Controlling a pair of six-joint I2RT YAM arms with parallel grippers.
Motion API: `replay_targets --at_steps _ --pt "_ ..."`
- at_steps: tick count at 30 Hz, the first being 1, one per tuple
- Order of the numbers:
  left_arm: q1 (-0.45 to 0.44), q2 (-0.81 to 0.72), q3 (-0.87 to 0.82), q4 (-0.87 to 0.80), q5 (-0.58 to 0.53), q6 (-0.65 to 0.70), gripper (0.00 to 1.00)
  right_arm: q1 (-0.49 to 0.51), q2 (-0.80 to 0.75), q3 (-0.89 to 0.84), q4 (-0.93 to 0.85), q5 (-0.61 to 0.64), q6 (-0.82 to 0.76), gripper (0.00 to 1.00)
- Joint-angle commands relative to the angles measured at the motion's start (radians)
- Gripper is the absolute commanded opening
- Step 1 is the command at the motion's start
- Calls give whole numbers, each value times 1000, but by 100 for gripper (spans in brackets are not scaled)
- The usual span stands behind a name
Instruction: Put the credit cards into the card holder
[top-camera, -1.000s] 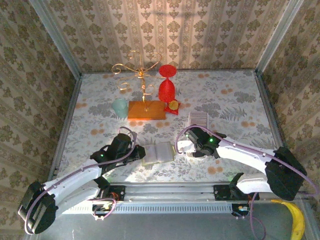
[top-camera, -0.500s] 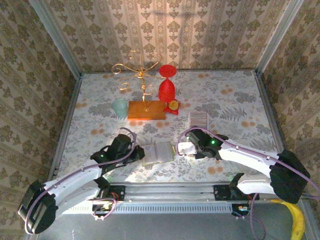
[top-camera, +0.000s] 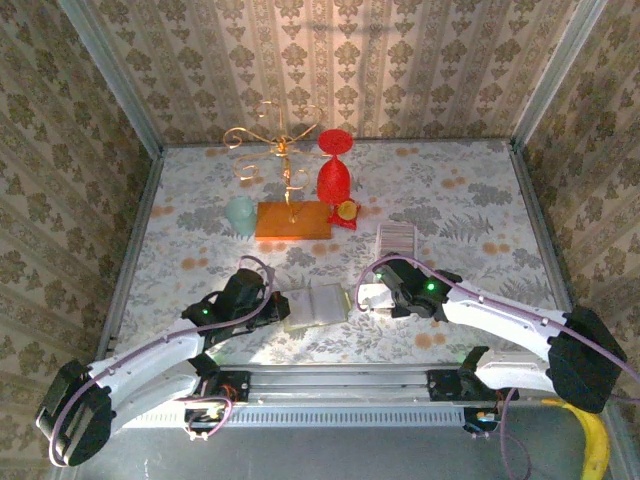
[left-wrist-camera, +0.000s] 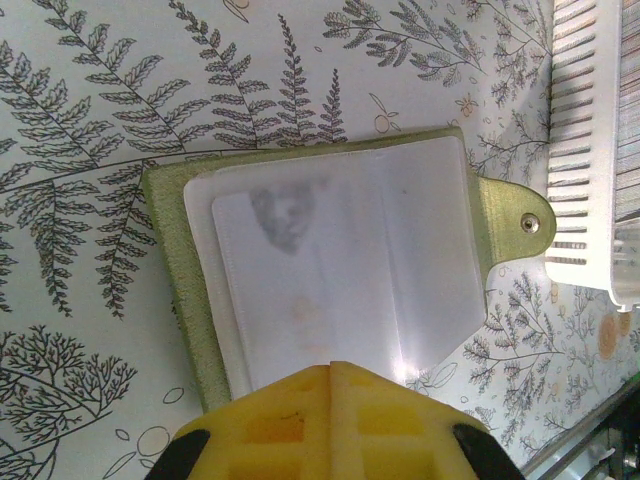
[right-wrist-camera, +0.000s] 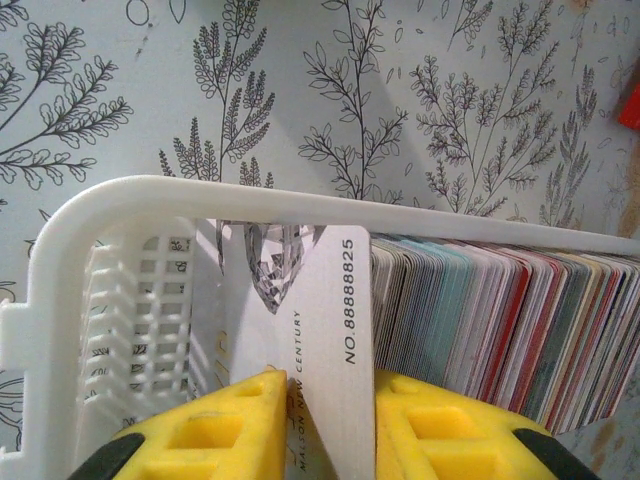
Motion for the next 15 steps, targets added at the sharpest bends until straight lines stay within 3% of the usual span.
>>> replay_targets --at_steps 1,15 --pt "-10 9 -6 22 -6 -12 3 -1 -24 -13 24 60 12 25" --pt "-23 33 -6 40 -12 -21 1 -4 -74 -33 -13 54 65 16"
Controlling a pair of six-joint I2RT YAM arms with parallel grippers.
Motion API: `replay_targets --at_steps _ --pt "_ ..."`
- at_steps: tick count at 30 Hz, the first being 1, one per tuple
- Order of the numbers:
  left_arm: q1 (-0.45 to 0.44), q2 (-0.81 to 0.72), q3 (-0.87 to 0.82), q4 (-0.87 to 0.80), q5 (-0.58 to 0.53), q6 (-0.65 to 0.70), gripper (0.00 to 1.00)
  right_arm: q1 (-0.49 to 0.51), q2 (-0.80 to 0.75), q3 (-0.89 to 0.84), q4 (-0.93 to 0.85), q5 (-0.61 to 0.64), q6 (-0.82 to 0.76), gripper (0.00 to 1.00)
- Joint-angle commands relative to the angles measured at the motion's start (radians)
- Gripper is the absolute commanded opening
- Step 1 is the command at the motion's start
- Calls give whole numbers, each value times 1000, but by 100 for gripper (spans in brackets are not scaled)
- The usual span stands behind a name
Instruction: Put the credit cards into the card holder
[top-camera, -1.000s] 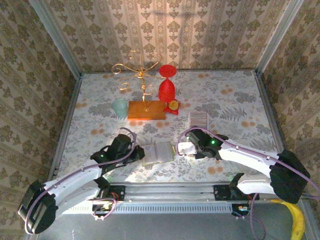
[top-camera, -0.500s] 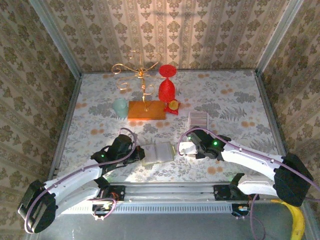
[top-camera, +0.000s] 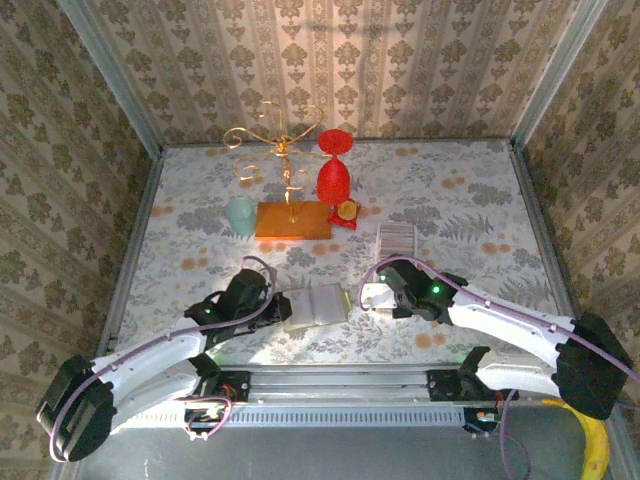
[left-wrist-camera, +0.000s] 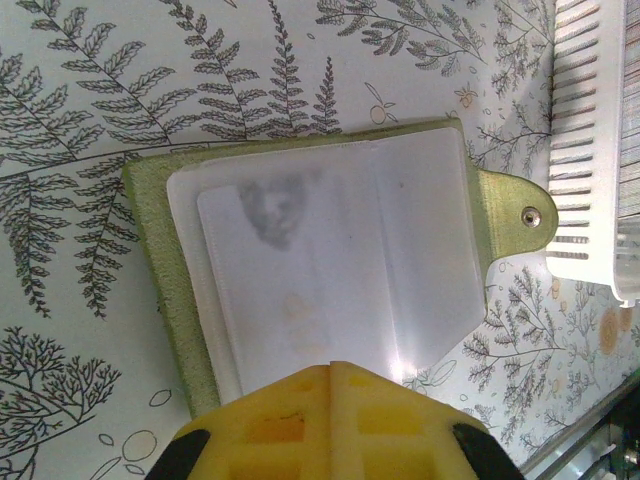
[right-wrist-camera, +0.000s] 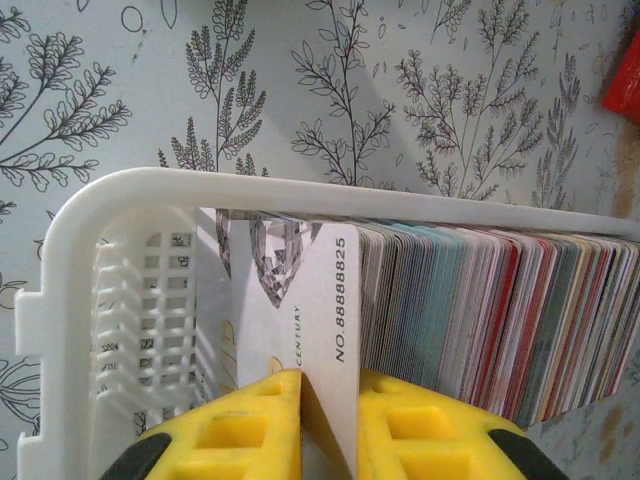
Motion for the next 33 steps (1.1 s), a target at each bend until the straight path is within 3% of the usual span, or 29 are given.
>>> replay_targets --at_steps 1,12,18,23,30,33 --pt "-7 8 -6 19 -12 -13 0 -3 -30 -15 -4 55 20 15" --pt "-13 28 0 25 -16 -15 0 -7 -84 -13 -43 33 73 10" --pt "-12 25 9 13 -23 -15 0 -7 -116 9 -116 -53 130 0" --pt "-14 9 24 -24 -36 -10 1 -7 -156 35 -164 -135 200 0" --pt "-13 -39 53 -96 -68 -5 15 -5 -239 113 -210 -289 364 0" --pt "-12 -69 62 -126 -75 -14 25 -5 -280 141 -146 -328 562 0"
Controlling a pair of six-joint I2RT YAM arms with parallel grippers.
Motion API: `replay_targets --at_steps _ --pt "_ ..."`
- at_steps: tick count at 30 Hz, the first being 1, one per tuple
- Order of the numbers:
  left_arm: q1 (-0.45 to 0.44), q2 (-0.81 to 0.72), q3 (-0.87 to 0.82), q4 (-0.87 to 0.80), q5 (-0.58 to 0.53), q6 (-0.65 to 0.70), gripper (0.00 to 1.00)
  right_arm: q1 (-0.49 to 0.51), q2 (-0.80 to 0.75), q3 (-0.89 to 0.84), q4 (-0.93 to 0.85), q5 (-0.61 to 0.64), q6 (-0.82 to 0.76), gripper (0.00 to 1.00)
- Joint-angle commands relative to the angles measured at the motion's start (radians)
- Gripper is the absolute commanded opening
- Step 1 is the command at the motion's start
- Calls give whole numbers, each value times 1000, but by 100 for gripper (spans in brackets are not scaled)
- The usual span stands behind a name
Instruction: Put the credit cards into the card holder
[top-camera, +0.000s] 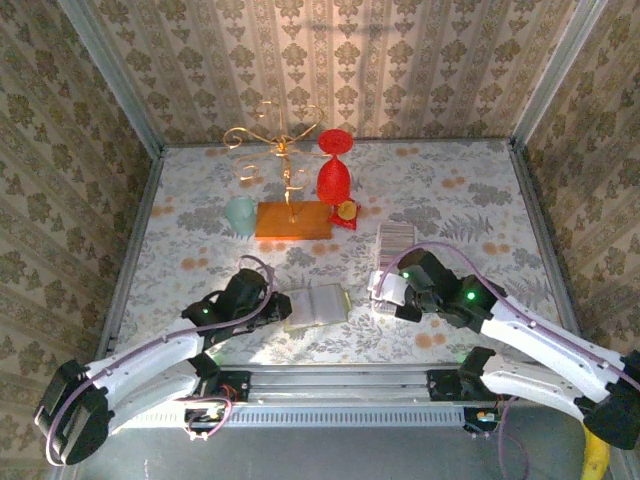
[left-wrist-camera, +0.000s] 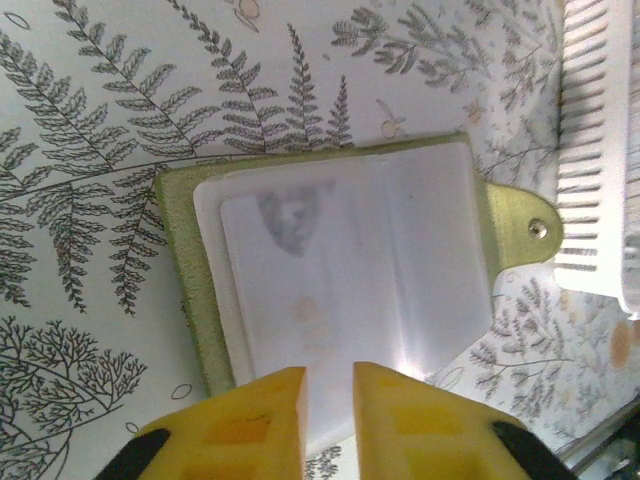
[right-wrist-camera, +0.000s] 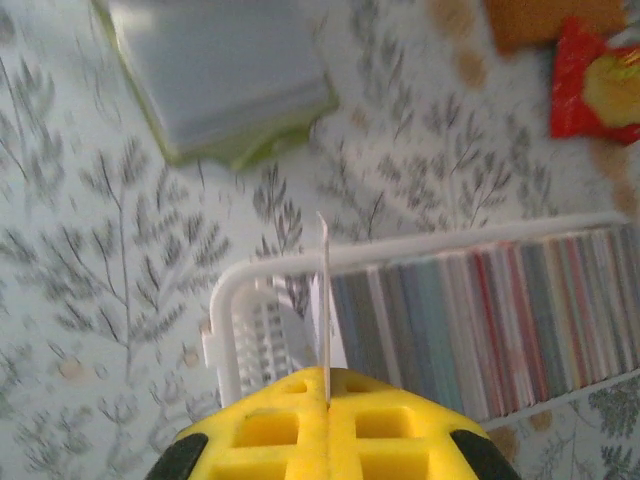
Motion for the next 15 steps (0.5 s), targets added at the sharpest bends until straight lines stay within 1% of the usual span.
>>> replay_targets --at_steps 1,4,5,7,10,13,14,15 --pt "-2 -37 39 -73 -23 -11 29 -3 -44 49 54 -96 292 0" --pt "-3 -58 50 -104 -20 -30 42 -3 -40 53 153 -74 635 0" --pt "-2 -64 52 -112 -20 -38 43 -2 -31 51 174 -66 759 0" --pt "-3 -70 58 -125 -17 -49 44 -3 2 54 203 -86 936 0" --pt "-5 -63 75 -126 3 -62 40 -3 58 34 250 -113 1193 0" --pt "-4 -36 94 -130 6 -65 40 4 105 -40 392 -191 1385 0" --pt "-5 -22 104 -132 6 -59 42 13 120 -65 445 -203 1425 0" --pt "-4 -8 114 -136 7 -51 46 24 131 -85 487 -196 1450 0"
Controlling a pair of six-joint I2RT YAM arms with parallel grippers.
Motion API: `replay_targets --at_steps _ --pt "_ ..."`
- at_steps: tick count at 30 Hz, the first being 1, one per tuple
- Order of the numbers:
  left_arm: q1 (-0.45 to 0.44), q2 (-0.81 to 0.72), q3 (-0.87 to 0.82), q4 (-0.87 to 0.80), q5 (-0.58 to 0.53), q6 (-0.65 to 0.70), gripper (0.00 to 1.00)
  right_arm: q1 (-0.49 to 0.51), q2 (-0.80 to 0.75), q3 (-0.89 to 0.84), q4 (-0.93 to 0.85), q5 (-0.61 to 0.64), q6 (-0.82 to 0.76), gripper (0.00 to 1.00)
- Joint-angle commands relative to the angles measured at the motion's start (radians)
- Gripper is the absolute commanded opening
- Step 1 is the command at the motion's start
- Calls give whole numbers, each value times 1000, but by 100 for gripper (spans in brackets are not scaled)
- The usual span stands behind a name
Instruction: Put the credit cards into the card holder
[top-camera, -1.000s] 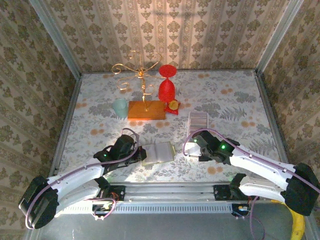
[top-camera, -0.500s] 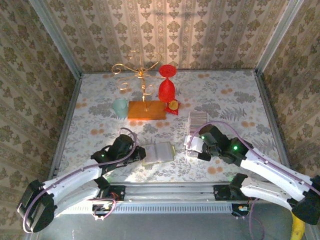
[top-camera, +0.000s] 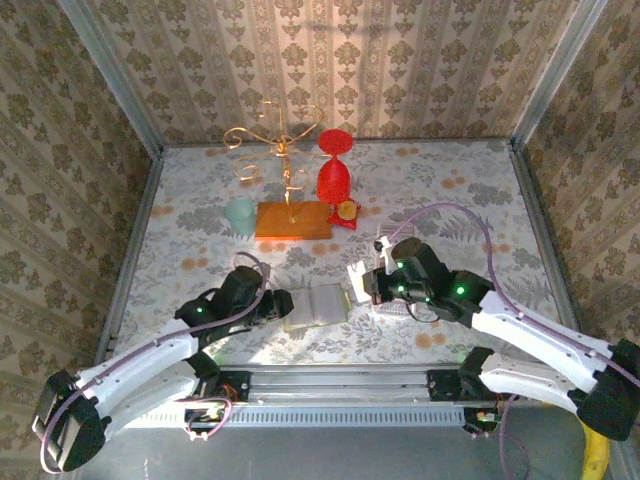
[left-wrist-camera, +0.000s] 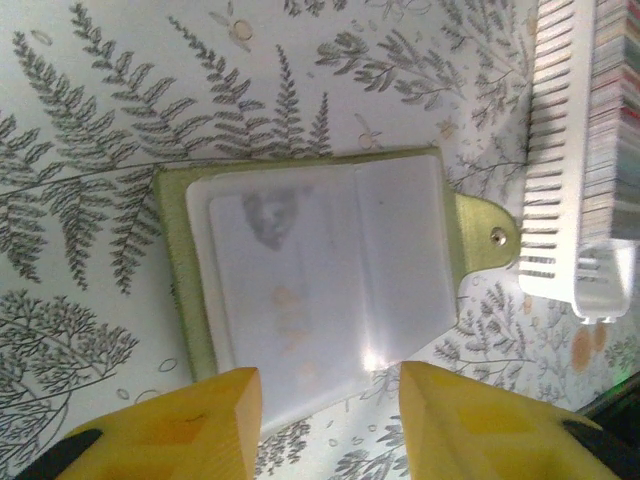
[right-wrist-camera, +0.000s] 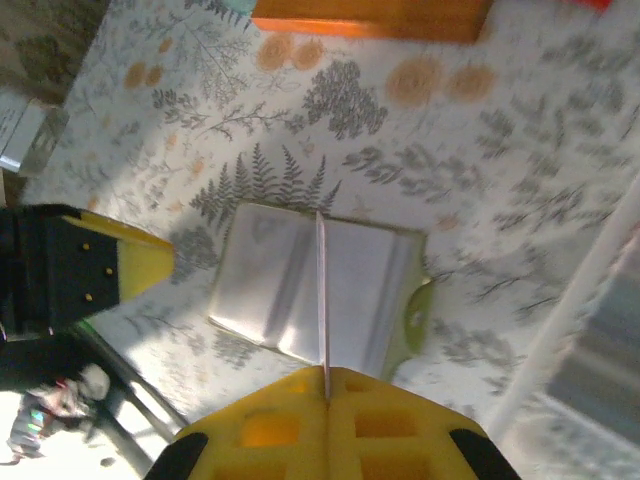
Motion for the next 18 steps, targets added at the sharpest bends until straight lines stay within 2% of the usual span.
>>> replay_targets --at_steps 1,2,4,11,18 --pt "-5 46 60 -43 5 5 51 34 40 -75 200 -38 295 0" --pt "-5 63 75 -62 -8 8 54 52 57 -94 239 -12 312 0" --pt "-5 92 92 -77 -26 14 53 79 103 -118 320 3 326 0" --pt "-6 163 125 -58 -31 24 22 144 317 -93 507 2 354 0" --pt "-7 223 70 -10 -31 7 15 150 420 -62 548 41 364 0"
